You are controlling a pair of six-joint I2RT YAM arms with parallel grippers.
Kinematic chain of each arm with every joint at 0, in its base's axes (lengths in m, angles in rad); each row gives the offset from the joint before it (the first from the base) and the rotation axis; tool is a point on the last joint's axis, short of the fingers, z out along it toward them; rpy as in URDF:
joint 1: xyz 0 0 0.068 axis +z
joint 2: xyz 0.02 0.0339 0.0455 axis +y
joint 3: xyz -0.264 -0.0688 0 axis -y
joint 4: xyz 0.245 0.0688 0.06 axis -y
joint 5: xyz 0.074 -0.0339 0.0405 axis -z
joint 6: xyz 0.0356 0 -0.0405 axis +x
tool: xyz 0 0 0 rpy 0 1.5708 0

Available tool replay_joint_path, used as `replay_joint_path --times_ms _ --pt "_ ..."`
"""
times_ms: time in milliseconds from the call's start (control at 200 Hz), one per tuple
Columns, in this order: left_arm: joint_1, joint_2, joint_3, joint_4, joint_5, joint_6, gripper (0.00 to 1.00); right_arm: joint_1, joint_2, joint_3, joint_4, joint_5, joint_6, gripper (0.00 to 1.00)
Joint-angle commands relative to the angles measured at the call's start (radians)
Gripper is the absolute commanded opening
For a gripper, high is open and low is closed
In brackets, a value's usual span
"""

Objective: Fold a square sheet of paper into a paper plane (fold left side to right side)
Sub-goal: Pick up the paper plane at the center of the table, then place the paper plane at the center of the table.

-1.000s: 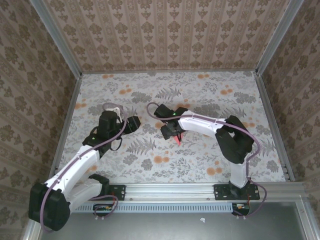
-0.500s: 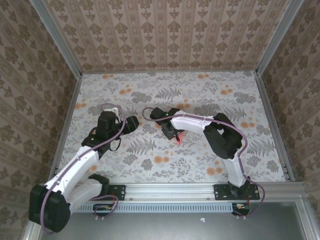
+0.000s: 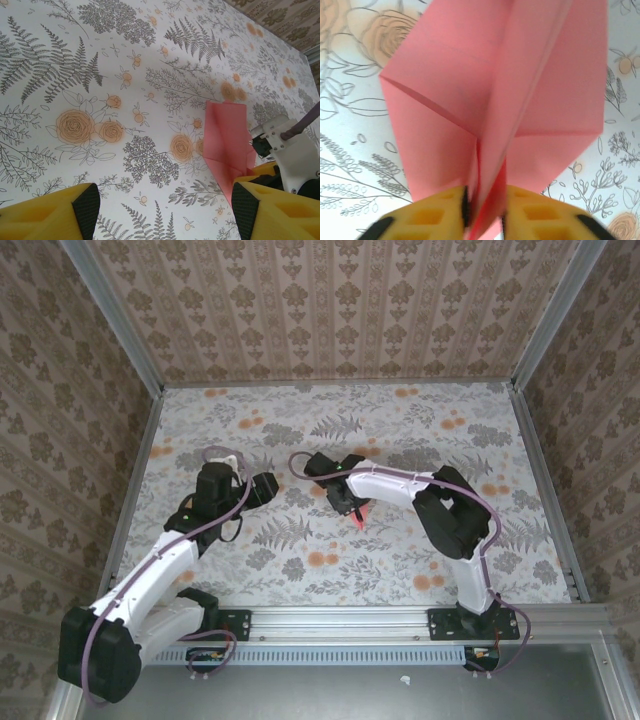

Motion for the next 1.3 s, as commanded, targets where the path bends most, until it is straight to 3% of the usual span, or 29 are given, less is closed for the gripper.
replay_joint_path --times_ms 0,115,435,660,990,1160,1295 --pt "0.009 0.004 0.013 -0.015 0.01 0.017 0.73 -0.02 -0.042 -0.022 0.009 -0.037 0.013 0.14" --pt "0.009 0.004 0.016 -0.017 0.012 0.018 0.73 -0.038 -0.062 -0.031 0.021 -0.063 0.013 0.0" --pt "0.009 0.013 0.031 -0.027 0.031 0.042 0.77 -0.266 -0.185 -0.111 0.13 -0.397 0.084 0.0" --pt "0.009 0.021 0.033 -0.025 0.042 0.041 0.8 -0.33 -0.113 -0.095 0.148 -0.412 0.086 0.0" --pt "0.01 0.024 0.036 -0.028 0.044 0.044 0.82 -0.337 -0.04 -0.063 0.119 -0.351 0.078 0.16" --pt "0.009 0.031 0.037 -0.025 0.045 0.045 0.82 -0.336 -0.029 -0.066 0.136 -0.381 0.07 0.25" --pt "0.009 0.033 0.038 -0.025 0.045 0.044 0.82 -0.334 -0.034 -0.074 0.149 -0.392 0.068 0.27"
